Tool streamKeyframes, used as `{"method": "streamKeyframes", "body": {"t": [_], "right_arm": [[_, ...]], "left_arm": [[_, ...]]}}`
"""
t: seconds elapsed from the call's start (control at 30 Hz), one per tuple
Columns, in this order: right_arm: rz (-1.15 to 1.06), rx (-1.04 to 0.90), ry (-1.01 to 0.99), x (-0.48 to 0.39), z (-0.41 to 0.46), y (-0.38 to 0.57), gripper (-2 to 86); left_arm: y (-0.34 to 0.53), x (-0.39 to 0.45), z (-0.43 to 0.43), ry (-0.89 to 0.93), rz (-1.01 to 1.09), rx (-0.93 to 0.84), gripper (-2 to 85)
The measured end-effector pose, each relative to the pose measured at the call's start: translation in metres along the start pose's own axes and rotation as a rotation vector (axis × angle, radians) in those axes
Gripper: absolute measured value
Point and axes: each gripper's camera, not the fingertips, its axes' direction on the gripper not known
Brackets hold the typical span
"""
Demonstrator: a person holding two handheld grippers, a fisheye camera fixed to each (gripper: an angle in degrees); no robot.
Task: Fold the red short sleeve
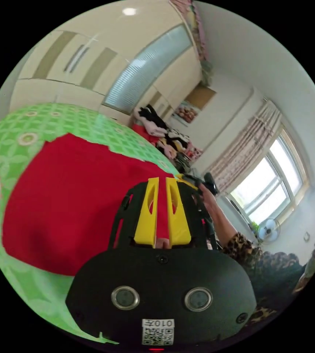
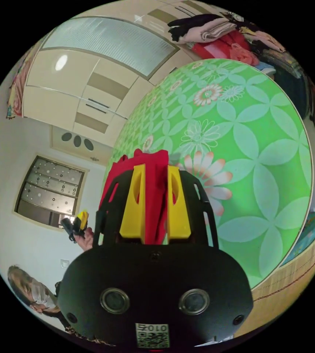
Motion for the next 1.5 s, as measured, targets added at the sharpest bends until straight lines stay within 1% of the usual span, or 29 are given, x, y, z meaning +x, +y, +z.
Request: {"method": "streamKeyframes", "body": {"t": [0.03,0.1,0.23,0.3,0.37,0.47,0.6,0.73,0.83,0.93,0.97,1.0,1.03,1.07,1.2,1.27,1.37,1.4,1.47,1.5], "right_arm": [[-0.004,-0.029,0.010,0.002,0.003,-0.002,8.7],[-0.019,-0.029,0.030,0.002,0.003,-0.003,7.5],[-0.068,0.070,0.037,-0.005,-0.016,-0.005,5.5],[-0.091,0.021,0.047,-0.007,-0.017,-0.010,5.0],[-0.131,-0.016,0.069,-0.010,-0.019,-0.013,4.6],[-0.145,-0.031,0.062,-0.006,-0.023,-0.015,4.4],[-0.104,-0.053,-0.018,0.007,-0.025,-0.016,5.5],[-0.128,-0.076,-0.082,0.010,-0.029,-0.015,7.9],[-0.139,-0.107,-0.012,0.006,-0.030,-0.015,7.8],[-0.139,-0.123,0.077,0.003,-0.029,-0.014,6.0],[-0.146,-0.119,0.078,0.002,-0.030,-0.014,5.7],[-0.158,-0.088,0.081,-0.001,-0.034,-0.011,5.4],[-0.170,-0.040,0.080,-0.005,-0.041,-0.007,5.3],[-0.177,-0.022,0.068,-0.007,-0.044,-0.005,5.2],[-0.193,0.019,-0.010,-0.026,-0.064,0.004,5.0],[-0.215,0.037,-0.029,-0.041,-0.072,0.013,4.9],[-0.311,0.060,-0.163,-0.073,-0.090,0.035,4.7],[-0.356,0.065,-0.223,-0.088,-0.099,0.047,4.6],[-0.447,0.049,-0.334,-0.112,-0.111,0.068,4.6],[-0.523,0.033,-0.396,-0.129,-0.118,0.088,4.5]], "left_arm": [[-0.018,-0.020,-0.012,0.002,-0.009,-0.002,3.6],[-0.044,-0.051,-0.026,-0.049,-0.076,-0.019,4.8],[-0.095,-0.111,-0.036,-0.223,-0.179,-0.042,5.8],[-0.114,-0.134,-0.032,-0.240,-0.221,-0.083,6.2],[-0.132,-0.158,-0.020,-0.212,-0.260,-0.155,6.9],[-0.152,-0.171,-0.002,-0.207,-0.230,-0.219,8.1],[-0.177,-0.181,0.020,-0.213,-0.186,-0.288,9.2],[-0.204,-0.190,0.042,-0.254,-0.154,-0.333,9.3],[-0.217,-0.197,0.059,-0.255,-0.141,-0.386,7.9],[-0.223,-0.199,0.069,-0.293,-0.129,-0.399,4.2],[-0.223,-0.201,0.071,-0.292,-0.134,-0.405,2.5],[-0.224,-0.201,0.070,-0.297,-0.138,-0.394,2.1],[-0.224,-0.199,0.062,-0.309,-0.146,-0.343,1.2],[-0.224,-0.197,0.052,-0.287,-0.151,-0.282,0.8],[-0.228,-0.192,0.029,-0.159,-0.186,-0.246,0.1],[-0.228,-0.178,0.003,-0.080,-0.190,-0.185,0.0],[-0.226,-0.145,-0.042,0.019,-0.128,-0.106,-0.1],[-0.225,-0.137,-0.052,0.048,-0.110,-0.096,-0.1],[-0.212,-0.106,-0.095,0.166,-0.035,-0.059,-0.1],[-0.206,-0.097,-0.108,0.194,0.000,-0.047,-0.1]]}}
